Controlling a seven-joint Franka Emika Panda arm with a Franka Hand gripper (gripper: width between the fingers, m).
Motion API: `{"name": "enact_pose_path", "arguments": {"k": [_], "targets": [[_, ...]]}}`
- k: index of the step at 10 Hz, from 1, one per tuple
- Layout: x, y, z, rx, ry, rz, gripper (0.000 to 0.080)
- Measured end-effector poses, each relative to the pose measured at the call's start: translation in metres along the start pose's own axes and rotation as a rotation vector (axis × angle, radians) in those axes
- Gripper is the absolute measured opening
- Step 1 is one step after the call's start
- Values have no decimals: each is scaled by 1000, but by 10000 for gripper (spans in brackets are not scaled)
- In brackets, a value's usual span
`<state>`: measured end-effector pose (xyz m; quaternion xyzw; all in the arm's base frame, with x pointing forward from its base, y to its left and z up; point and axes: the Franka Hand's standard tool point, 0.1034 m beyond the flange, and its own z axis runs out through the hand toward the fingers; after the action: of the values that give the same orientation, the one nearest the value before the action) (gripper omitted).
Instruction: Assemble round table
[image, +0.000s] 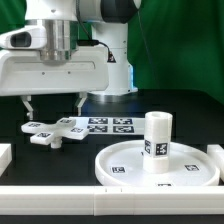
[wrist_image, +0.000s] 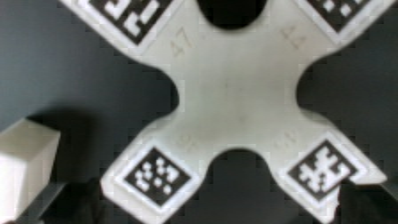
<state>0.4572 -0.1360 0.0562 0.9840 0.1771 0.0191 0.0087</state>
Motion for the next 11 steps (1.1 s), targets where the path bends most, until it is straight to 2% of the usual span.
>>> {"name": "enact_pose_path", "arguments": {"k": [2,4,11], "targets": [[-11,6,6,12,-3,-1,648],[-9,4,6,12,-3,-2,648],[-17,0,19,23,-25,-2,648]]}}
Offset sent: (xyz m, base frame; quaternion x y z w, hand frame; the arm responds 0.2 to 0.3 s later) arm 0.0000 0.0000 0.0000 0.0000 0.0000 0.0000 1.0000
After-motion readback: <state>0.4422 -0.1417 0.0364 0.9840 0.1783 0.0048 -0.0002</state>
